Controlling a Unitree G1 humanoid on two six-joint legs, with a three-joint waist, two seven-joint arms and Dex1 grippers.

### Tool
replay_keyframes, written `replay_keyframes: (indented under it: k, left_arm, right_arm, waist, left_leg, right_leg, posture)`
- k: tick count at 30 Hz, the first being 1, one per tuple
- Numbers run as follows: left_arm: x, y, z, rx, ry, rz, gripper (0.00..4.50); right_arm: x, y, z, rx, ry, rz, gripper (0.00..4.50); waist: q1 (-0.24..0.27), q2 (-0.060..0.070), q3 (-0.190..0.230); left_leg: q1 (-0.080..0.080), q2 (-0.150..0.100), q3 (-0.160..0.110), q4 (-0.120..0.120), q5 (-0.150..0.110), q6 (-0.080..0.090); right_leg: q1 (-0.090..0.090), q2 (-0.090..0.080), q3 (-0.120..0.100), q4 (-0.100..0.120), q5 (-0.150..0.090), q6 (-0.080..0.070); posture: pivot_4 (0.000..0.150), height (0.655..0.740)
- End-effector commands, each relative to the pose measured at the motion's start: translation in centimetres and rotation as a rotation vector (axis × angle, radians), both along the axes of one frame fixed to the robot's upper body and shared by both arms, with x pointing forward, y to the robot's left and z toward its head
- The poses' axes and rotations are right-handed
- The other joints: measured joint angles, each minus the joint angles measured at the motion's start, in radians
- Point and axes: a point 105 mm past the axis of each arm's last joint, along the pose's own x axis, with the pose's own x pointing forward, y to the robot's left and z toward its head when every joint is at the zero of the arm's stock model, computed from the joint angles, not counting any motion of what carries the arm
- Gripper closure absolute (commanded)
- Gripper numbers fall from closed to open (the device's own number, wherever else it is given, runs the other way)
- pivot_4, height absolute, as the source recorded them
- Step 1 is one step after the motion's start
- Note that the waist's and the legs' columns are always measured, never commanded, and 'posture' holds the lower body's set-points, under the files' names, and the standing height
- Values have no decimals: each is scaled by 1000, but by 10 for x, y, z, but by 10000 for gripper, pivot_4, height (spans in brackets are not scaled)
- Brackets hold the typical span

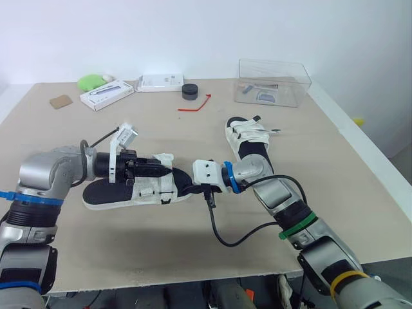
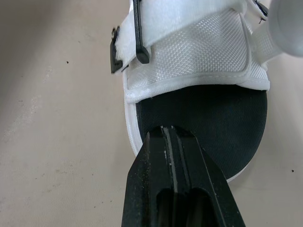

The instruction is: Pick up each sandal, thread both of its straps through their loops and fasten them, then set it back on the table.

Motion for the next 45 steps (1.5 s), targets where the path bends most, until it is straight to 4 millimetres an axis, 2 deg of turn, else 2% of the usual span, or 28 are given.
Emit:
replay_keyframes:
  k: [1, 2, 3, 4, 15, 22, 23, 28, 35, 38, 40, 45]
  left_arm:
    - [4, 2, 4, -2, -57, 17, 34805]
    - [3, 2, 1, 9, -60, 12, 37784]
    - [0, 1, -3, 21, -55, -5, 43345]
    - [-5, 0, -7, 34, -52, -27, 44701]
    - [-23, -2, -21, 96, -62, -102, 44701]
    - [-37, 3, -17, 96, 14, -136, 44701]
    - [-38, 5, -17, 110, 15, -142, 39240]
    - [-44, 14, -22, 198, -5, -155, 18288]
    - [-56, 27, -5, 257, -53, -165, 18288]
    - [-81, 24, 5, 218, -22, -212, 18288]
    - [-97, 19, -4, 210, -8, -236, 18288]
    - [-83, 15, -28, 163, -123, -47, 18288]
  right_arm:
    - [1, -6, -12, -48, 23, -20, 45000]
    - [1, -6, -12, -49, 24, -19, 45000]
    - [0, -7, -12, -51, 25, -18, 45000]
    - [1, -7, -12, -53, 25, -18, 45000]
    - [1, -7, -12, -55, 23, -15, 45000]
    - [2, -7, -12, -56, 22, -13, 45000]
    - [2, -7, -12, -57, 21, -12, 45000]
    - [2, -6, -12, -56, 20, -5, 45000]
    - [1, -6, -12, -57, 20, -2, 45000]
    - [0, -8, -13, -58, 21, -3, 45000]
    - [0, -8, -13, -58, 22, -3, 45000]
    - [-1, -6, -13, -57, 21, 0, 45000]
  waist:
    - [0, 0, 0]
    - [0, 0, 0]
    - [0, 0, 0]
    - [0, 0, 0]
    - [0, 0, 0]
    - [-1, 0, 0]
    - [-1, 0, 0]
    - [0, 0, 0]
    - [-1, 0, 0]
    - [-2, 0, 0]
    - [-1, 0, 0]
    - [0, 0, 0]
  left_leg:
    - [0, 0, 0, 0, 0, 0]
    - [0, 0, 0, 0, 0, 0]
    - [0, 0, 0, 0, 0, 0]
    - [0, 0, 0, 0, 0, 0]
    - [0, 0, 0, 0, 0, 0]
    - [0, 0, 0, 0, 0, 0]
    - [0, 0, 0, 0, 0, 0]
    - [1, 1, 0, 0, 0, 0]
    - [2, 1, 0, 0, 0, 0]
    - [1, 1, 0, -1, 0, 1]
    - [1, 1, 0, -1, -1, 2]
    - [2, 1, 1, -1, -1, 3]
  right_leg:
    - [0, 0, 0, 0, 0, 0]
    - [0, 0, 0, 0, 0, 0]
    - [0, 0, 0, 0, 0, 0]
    - [0, 0, 0, 0, 0, 0]
    - [0, 0, 0, 0, 0, 0]
    - [0, 0, 0, 0, 0, 0]
    - [0, 1, 0, 0, 0, 0]
    - [0, 1, 0, 0, -1, -1]
    - [1, 1, 0, 0, 0, -1]
    - [0, 1, 0, 0, -1, -1]
    - [0, 0, 0, 0, -2, 0]
    - [1, -3, 0, 1, -3, 1]
  posture:
    - [1500, 7261]
    - [1500, 7261]
    - [1500, 7261]
    - [1500, 7261]
    - [1500, 7261]
    - [1500, 7261]
    - [1500, 7261]
    - [1500, 7261]
    - [1500, 7261]
    - [1500, 7261]
    - [1500, 7261]
    - [1500, 7261]
